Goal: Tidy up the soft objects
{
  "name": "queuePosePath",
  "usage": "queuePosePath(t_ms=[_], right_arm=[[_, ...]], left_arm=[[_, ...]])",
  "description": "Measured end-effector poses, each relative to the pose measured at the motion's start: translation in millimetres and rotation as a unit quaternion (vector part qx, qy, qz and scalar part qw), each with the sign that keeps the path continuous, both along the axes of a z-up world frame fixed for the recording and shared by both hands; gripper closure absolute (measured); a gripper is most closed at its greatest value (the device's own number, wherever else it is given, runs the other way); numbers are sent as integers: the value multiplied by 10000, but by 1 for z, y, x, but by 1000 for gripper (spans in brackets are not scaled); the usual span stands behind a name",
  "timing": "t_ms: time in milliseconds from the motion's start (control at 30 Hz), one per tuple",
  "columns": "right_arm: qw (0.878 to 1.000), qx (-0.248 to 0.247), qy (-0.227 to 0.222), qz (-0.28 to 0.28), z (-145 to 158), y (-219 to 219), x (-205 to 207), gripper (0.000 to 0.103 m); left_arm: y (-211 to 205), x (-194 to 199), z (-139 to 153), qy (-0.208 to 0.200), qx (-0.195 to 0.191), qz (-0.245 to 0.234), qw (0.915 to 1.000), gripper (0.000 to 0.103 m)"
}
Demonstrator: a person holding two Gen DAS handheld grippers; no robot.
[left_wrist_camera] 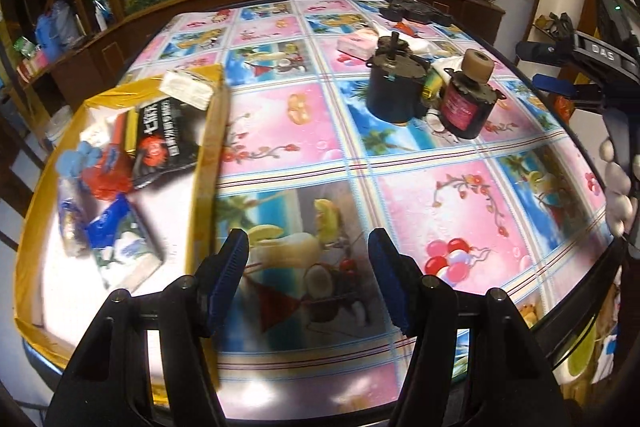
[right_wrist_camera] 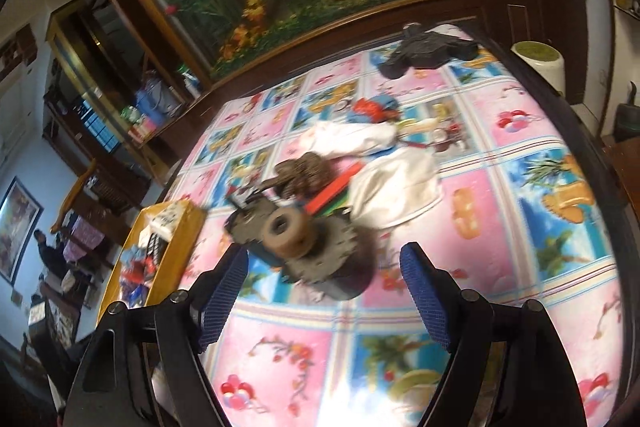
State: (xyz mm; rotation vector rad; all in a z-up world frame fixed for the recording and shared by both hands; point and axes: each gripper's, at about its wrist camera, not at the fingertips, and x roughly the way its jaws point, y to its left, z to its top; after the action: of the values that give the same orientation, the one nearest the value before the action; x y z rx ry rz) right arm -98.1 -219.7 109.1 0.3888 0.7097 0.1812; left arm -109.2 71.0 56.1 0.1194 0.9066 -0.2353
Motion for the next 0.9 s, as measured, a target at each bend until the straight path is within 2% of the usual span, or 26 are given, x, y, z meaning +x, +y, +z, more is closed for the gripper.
queuePosePath(t_ms=[200,333,467,600,700,800,900], right_arm=[[9984,330,237,-401,-8,-34,39,23],[9963,551,415,-514,-16,-42,81,22],[9961,569,414,-535,-21,-45,124,22],[9963,605,134,-603,-27,-55,137,22],[9962,554,185,-646,-43,-65,130,22],[9925,906,253,-776,-50,-81,130,21],[9905,1063,236,-842,-51,-89,129,21]], left_arm=[[1,19,5,211,-682,-175,9973,42],[-5,49,26,346,-1004,-299,9939,42],[-28,92,54,173,-971,-542,9937,42],[-65,142,62,378,-936,-853,9912,42],[-98,178,53,603,-801,-1089,9890,42],[-126,212,33,1033,-758,-1199,9845,42],[-150,231,13,1329,-303,-1267,9825,42]])
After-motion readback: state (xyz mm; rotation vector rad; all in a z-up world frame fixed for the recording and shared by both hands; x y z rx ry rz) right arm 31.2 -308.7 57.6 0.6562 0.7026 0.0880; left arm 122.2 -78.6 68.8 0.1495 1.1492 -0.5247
